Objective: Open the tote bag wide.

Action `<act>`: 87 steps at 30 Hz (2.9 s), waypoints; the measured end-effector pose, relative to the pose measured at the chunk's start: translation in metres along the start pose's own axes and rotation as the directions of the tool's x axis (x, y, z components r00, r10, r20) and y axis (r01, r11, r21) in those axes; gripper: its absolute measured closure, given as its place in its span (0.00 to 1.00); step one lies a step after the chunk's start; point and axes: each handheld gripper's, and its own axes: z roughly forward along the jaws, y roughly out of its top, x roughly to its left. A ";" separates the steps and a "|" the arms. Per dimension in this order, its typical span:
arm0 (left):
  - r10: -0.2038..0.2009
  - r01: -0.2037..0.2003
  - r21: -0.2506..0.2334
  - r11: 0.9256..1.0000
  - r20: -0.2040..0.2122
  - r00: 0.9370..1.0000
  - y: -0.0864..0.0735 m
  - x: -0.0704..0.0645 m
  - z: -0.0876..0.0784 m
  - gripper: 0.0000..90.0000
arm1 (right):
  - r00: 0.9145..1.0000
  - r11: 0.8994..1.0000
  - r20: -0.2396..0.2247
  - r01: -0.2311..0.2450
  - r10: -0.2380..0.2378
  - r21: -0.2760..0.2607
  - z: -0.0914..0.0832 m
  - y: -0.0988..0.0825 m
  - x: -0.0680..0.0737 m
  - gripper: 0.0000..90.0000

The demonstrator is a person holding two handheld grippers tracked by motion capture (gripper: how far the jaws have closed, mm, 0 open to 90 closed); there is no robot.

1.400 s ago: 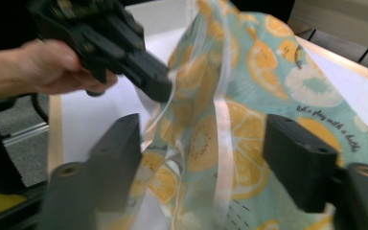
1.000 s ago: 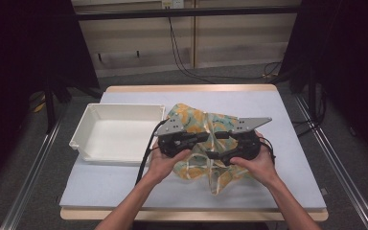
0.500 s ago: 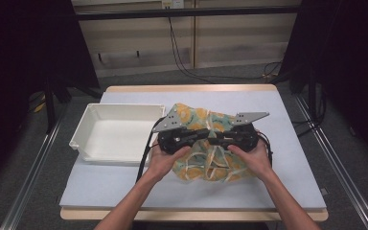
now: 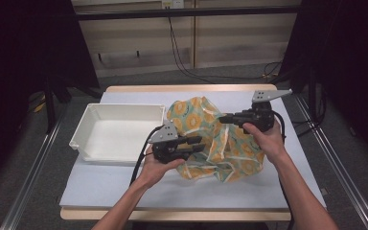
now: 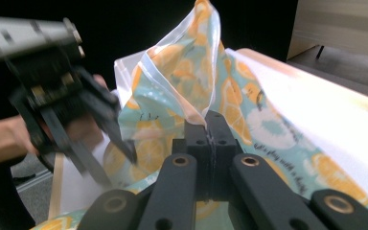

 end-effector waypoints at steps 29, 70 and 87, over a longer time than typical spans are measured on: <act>-0.044 0.039 0.100 0.994 0.046 0.998 -0.018 0.017 0.052 0.56 | 0.959 0.971 0.268 -0.151 0.098 0.187 0.048 -0.059 -0.107 0.98; -0.025 -0.024 0.175 0.984 0.271 0.962 -0.033 -0.059 0.000 1.00 | 0.943 0.980 0.317 -0.150 0.101 0.132 0.030 -0.067 -0.107 0.99; -0.037 0.003 0.150 0.989 0.226 0.973 -0.043 -0.058 -0.004 0.93 | 0.935 0.987 0.333 -0.150 0.122 0.058 -0.010 -0.069 -0.081 0.52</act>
